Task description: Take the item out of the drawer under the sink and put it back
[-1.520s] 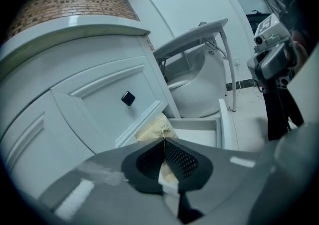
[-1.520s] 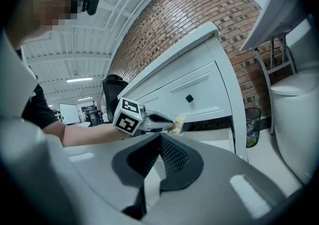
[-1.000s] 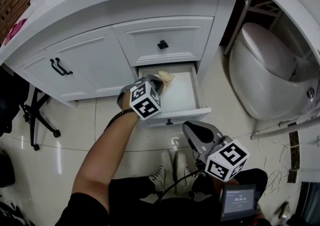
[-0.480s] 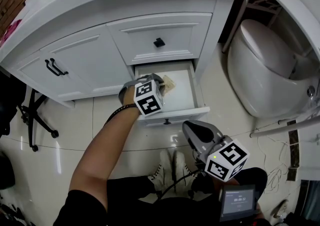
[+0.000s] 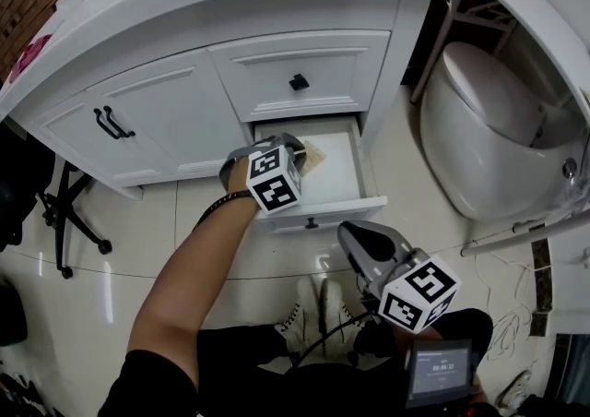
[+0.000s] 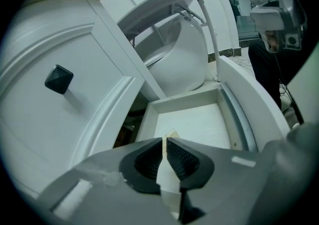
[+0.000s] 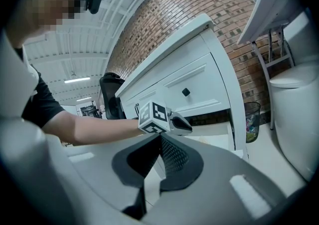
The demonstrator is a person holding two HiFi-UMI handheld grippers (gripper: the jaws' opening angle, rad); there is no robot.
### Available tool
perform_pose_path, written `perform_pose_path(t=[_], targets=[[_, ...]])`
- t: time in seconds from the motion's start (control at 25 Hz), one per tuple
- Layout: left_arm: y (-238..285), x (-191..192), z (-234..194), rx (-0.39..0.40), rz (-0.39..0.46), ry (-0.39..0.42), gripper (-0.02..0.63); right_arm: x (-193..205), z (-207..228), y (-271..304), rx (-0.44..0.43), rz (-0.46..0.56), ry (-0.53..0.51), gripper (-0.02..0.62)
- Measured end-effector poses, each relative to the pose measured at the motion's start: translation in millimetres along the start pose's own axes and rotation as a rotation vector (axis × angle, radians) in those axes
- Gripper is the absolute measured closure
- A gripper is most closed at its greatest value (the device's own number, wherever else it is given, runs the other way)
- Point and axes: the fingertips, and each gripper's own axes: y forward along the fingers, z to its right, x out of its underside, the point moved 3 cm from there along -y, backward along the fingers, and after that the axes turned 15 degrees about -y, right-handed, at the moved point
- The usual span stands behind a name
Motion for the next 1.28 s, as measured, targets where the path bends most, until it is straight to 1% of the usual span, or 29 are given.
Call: perform_pose_path(t=[0.12, 0.2, 0.44, 0.6, 0.68, 0.76, 0.92, 1.08, 1.2, 1.28], targets=[[-13.2, -9.8, -1.2, -0.012, 0.034, -0.003, 0.584, -4.2, -5.3, -3.2, 0.000, 0.004, -0.012, 0.588], [-21.4, -12.5, -0.7, -0.019, 0.040, -0.006, 0.597, -7.5, -8.9, -5.3, -0.001, 0.008, -0.020, 0.588], [-50.3, -19.5, 7.9, -0.041, 0.075, -0.019, 0.598, -16.7, -20.1, -13.0, -0.004, 0.023, -0.044, 0.588], [-82.3, -22.0, 14.7, -0.068, 0.124, -0.055, 0.598, -23.5, -29.6, -17.3, -0.008, 0.036, -0.060, 0.588], [-105.1, -24.5, 20.4, -0.074, 0.173, -0.093, 0.598, -27.1, -33.0, -19.7, -0.009, 0.040, -0.068, 0.588], [-129.3, -25.6, 31.1, -0.062, 0.234, -0.142, 0.598, -29.7, -35.2, -22.0, -0.006, 0.045, -0.074, 0.588], [-171.3, -22.3, 62.5, 0.009, 0.364, -0.274, 0.598, -32.0, -37.5, -24.4, -0.002, 0.047, -0.083, 0.588], [-207.5, -22.3, 87.5, 0.054, 0.490, -0.387, 0.600, -34.2, -42.4, -23.9, -0.003, 0.050, -0.089, 0.588], [-226.2, -16.2, 105.4, 0.059, 0.568, -0.459, 0.600, -36.3, -48.4, -25.3, -0.012, 0.054, -0.099, 0.588], [-237.3, -9.9, 111.9, 0.050, 0.624, -0.525, 0.600, -38.4, -53.1, -26.9, -0.016, 0.060, -0.106, 0.588]])
